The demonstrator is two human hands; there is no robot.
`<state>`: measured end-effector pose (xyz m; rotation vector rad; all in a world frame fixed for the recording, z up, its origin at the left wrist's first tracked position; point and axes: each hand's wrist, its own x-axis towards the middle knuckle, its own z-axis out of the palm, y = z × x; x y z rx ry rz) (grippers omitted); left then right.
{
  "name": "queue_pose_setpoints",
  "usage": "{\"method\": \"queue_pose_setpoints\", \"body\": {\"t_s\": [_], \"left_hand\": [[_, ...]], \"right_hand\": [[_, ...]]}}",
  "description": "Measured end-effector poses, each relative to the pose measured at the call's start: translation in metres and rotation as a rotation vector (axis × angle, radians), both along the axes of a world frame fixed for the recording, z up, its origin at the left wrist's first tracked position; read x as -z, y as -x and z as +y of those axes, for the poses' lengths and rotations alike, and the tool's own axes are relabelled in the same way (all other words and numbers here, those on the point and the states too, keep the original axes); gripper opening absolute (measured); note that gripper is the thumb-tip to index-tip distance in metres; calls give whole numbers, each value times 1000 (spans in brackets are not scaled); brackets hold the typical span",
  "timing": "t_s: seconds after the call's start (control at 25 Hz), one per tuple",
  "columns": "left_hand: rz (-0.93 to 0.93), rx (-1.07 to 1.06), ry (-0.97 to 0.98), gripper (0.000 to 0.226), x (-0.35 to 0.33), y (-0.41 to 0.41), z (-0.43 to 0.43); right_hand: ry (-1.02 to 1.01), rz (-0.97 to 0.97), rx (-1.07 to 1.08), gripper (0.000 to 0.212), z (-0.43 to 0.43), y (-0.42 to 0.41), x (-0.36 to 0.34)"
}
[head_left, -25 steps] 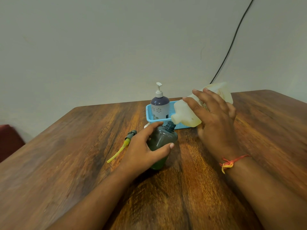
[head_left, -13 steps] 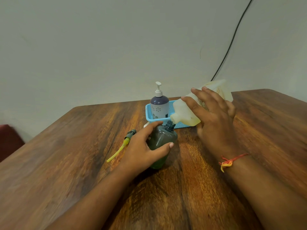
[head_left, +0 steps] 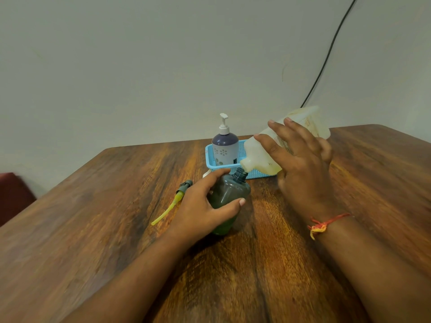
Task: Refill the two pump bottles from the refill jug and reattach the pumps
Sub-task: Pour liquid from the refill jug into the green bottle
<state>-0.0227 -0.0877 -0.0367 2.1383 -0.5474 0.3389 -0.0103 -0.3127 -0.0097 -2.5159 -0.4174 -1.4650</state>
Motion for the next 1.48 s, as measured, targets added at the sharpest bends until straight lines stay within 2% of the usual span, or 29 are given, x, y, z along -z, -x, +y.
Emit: {"method": "queue_pose_setpoints", "body": {"t_s": [0.2, 0.36, 1.04, 1.24, 1.48], "left_hand": [[-12, 4, 5, 80, 0, 2, -1], [-2, -2, 6, 83, -2, 2, -2], [24, 14, 10, 76, -2, 4, -1], [30, 9, 16, 82, -3, 5, -2], [29, 5, 16, 73, -2, 5, -2]], "right_hand": [[33, -25, 3, 79, -1, 0, 0], [47, -56, -8, 61, -1, 1, -2], [154, -178, -22, 43, -4, 0, -5], [171, -205, -21, 38, -5, 0, -5], [189, -224, -21, 40, -5, -1, -5]]}}
